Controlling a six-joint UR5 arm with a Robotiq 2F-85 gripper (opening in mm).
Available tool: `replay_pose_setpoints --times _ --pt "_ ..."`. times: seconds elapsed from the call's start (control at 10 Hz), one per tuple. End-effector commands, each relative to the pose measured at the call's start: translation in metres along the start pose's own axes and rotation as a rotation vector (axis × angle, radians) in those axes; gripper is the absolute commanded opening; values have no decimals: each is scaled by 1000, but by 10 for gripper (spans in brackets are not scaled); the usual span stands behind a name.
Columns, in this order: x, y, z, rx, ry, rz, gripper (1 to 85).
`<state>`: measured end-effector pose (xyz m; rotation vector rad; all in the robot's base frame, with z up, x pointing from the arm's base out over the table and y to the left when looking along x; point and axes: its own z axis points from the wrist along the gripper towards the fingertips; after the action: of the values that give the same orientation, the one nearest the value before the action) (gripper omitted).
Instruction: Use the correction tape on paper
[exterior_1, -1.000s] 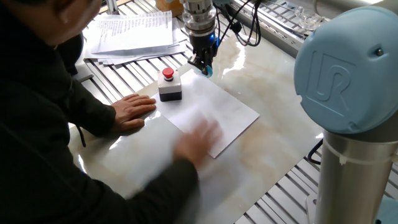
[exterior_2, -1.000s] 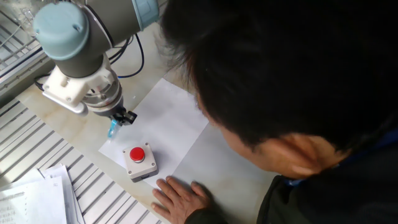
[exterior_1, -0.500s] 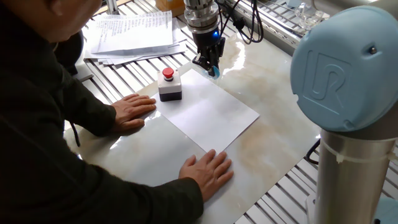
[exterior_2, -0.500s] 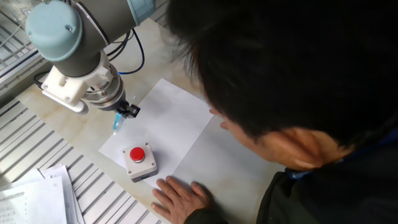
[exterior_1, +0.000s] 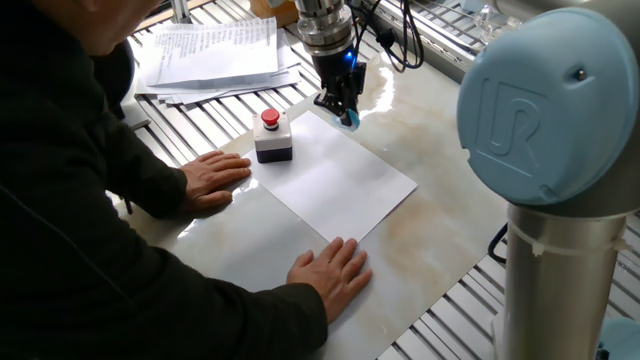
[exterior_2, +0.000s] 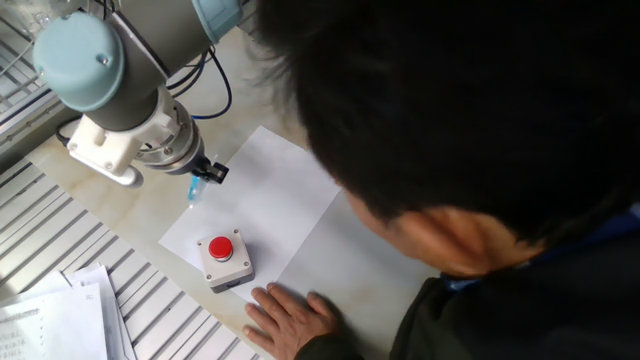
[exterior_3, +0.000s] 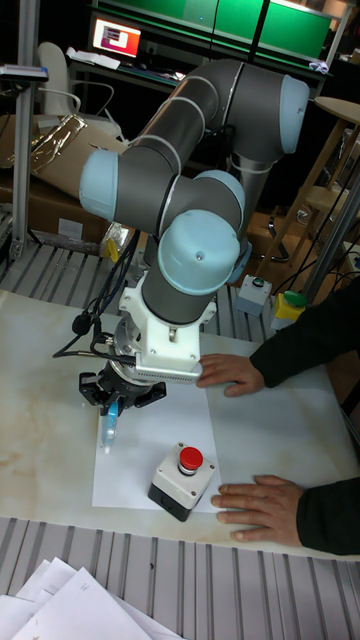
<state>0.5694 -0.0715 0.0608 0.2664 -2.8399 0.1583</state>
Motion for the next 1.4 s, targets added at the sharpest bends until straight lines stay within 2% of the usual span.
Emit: replay_pose_setpoints --times 0.0,0.7,1.0,1.3 --pt "5 -3 5 -5 27 -10 17" --pt "9 0 10 -18 65 -9 17" --pt "9 6 14 -39 85 11 17" --pt "5 2 16 -17 89 5 17"
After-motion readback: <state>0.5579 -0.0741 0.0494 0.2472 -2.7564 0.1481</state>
